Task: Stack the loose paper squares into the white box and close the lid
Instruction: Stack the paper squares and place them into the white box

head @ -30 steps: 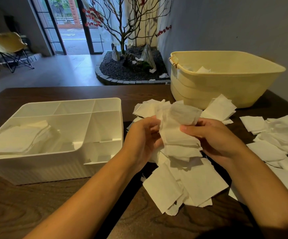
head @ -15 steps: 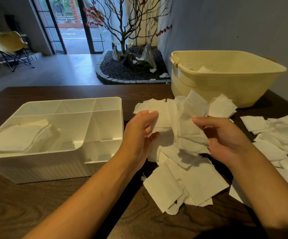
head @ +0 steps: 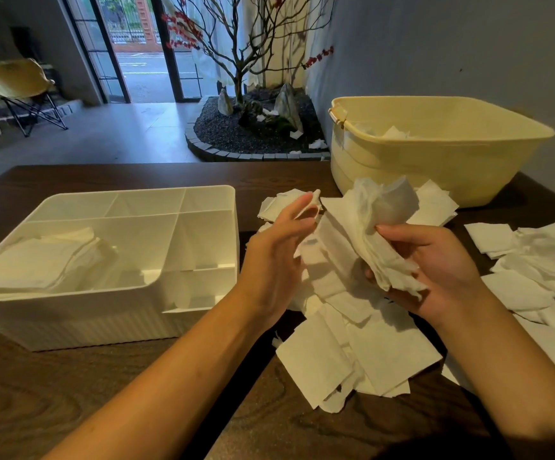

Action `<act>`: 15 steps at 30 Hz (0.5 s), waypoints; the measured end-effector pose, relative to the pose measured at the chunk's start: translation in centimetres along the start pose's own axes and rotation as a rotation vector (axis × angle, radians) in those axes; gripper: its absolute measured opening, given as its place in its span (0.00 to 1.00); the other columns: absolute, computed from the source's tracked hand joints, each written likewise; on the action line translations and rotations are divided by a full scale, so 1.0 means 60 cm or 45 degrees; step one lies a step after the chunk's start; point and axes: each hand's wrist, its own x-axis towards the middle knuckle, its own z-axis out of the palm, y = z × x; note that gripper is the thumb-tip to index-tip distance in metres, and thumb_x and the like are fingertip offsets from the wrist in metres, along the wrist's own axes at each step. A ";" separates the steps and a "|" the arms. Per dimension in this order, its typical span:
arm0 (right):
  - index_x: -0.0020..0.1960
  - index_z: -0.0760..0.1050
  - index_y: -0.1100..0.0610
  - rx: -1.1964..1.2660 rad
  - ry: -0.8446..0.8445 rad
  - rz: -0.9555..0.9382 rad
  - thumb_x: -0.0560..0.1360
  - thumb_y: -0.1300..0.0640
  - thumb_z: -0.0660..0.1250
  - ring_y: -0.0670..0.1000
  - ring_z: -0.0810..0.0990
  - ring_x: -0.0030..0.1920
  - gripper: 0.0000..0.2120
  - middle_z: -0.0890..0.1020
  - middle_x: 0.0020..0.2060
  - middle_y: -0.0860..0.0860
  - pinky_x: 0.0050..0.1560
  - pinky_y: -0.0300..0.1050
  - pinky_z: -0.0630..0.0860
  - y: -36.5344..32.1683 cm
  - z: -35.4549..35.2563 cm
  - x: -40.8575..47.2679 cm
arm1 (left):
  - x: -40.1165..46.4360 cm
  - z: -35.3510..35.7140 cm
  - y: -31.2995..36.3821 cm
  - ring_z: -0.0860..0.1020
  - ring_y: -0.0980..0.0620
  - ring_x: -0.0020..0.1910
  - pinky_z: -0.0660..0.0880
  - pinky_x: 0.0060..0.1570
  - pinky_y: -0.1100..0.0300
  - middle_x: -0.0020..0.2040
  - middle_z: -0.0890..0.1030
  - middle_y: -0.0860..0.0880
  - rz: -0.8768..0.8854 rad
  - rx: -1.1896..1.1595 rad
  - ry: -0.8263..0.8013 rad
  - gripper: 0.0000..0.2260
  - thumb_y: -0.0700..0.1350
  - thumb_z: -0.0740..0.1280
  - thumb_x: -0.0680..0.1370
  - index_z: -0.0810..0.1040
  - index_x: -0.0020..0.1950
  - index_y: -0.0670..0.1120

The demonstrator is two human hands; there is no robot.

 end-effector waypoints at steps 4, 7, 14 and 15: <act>0.39 0.84 0.63 -0.123 -0.002 -0.010 0.67 0.61 0.63 0.52 0.81 0.27 0.11 0.81 0.33 0.57 0.25 0.40 0.77 0.005 0.009 -0.008 | -0.009 0.008 -0.001 0.75 0.51 0.44 0.68 0.52 0.54 0.42 0.79 0.47 0.001 0.175 -0.188 0.04 0.45 0.69 0.68 0.83 0.39 0.50; 0.41 0.80 0.64 -0.184 0.019 -0.015 0.67 0.61 0.64 0.50 0.77 0.22 0.09 0.79 0.30 0.56 0.20 0.38 0.73 0.004 0.016 -0.012 | -0.011 0.008 -0.005 0.73 0.47 0.44 0.67 0.51 0.53 0.41 0.79 0.46 -0.023 0.235 -0.183 0.04 0.44 0.69 0.67 0.83 0.39 0.47; 0.54 0.77 0.61 -0.089 -0.062 0.039 0.68 0.58 0.68 0.49 0.81 0.28 0.16 0.82 0.36 0.54 0.22 0.38 0.76 0.003 -0.001 -0.001 | -0.005 0.004 -0.007 0.79 0.49 0.42 0.80 0.45 0.61 0.44 0.81 0.42 0.041 0.157 -0.207 0.10 0.35 0.68 0.73 0.78 0.53 0.33; 0.53 0.78 0.59 -0.127 -0.074 0.013 0.68 0.57 0.67 0.48 0.83 0.30 0.14 0.83 0.36 0.53 0.25 0.39 0.77 0.002 -0.002 -0.002 | -0.005 0.006 -0.006 0.77 0.45 0.42 0.80 0.45 0.59 0.46 0.78 0.39 0.048 0.116 -0.190 0.14 0.35 0.67 0.73 0.76 0.56 0.31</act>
